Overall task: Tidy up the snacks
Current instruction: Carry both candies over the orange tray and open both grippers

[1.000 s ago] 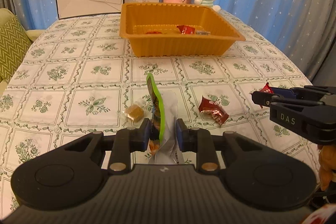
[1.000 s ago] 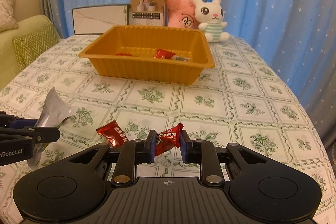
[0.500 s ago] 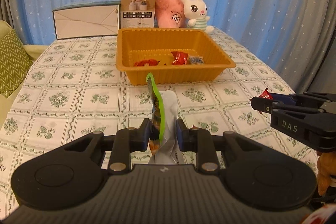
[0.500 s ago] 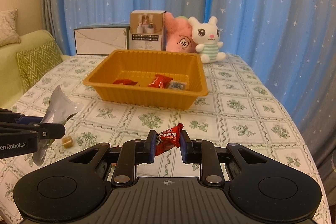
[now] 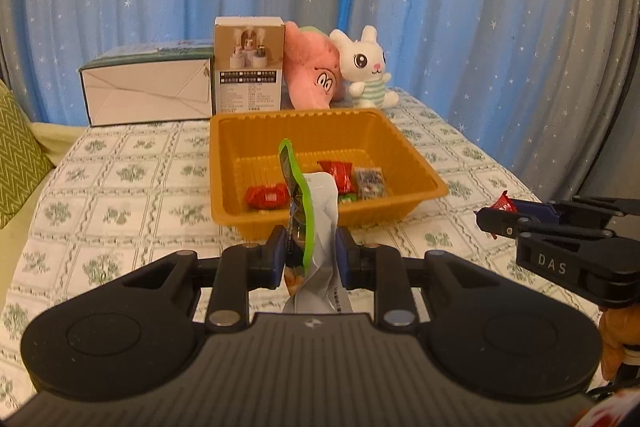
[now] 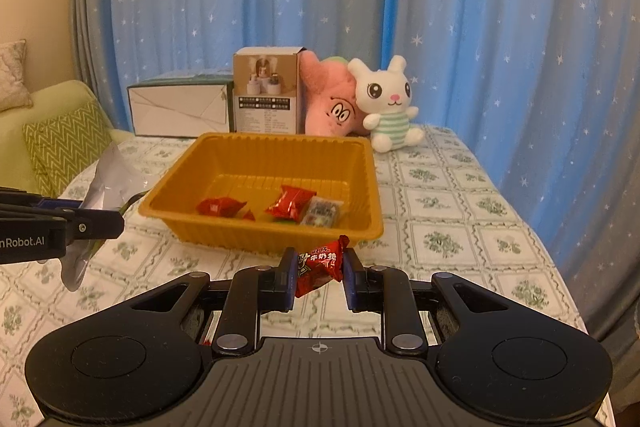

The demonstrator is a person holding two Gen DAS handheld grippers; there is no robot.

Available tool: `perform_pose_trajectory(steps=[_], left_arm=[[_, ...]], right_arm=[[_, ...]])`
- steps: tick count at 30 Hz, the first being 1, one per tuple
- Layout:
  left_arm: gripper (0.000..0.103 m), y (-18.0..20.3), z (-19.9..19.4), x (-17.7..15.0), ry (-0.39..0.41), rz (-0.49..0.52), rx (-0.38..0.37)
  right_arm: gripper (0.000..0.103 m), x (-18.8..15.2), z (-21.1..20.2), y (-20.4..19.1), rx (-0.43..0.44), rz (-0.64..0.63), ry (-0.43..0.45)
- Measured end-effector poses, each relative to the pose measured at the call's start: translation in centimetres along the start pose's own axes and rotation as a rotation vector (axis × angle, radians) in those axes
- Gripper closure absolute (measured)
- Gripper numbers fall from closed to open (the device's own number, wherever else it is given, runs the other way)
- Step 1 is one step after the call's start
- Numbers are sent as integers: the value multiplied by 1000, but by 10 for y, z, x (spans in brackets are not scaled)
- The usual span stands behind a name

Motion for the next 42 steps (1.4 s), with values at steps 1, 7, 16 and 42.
perform_pose_trajectory(steps=[1, 7, 16, 42], left_arm=[[80, -1, 3, 3, 4, 1, 2], [80, -13, 26, 21, 24, -5, 7], [80, -39, 64, 35, 35, -40, 19], [80, -50, 132, 52, 28, -40, 12]], right_arm=[[79, 3, 4, 0, 3, 3, 1], [79, 21, 27, -7, 27, 18, 5], [79, 46, 67, -8, 51, 60, 7], [79, 68, 144, 16, 64, 191, -48]])
Point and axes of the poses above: each gripper's, at about its wrist camera, not at the fingertips, and z roughly the way its jaws point, y to its right, x to its top, the point moved 6 cm from there along z, roughly the way its jaws point, and after that the axes turned 8 degrees about z, right-handed, at the moved point
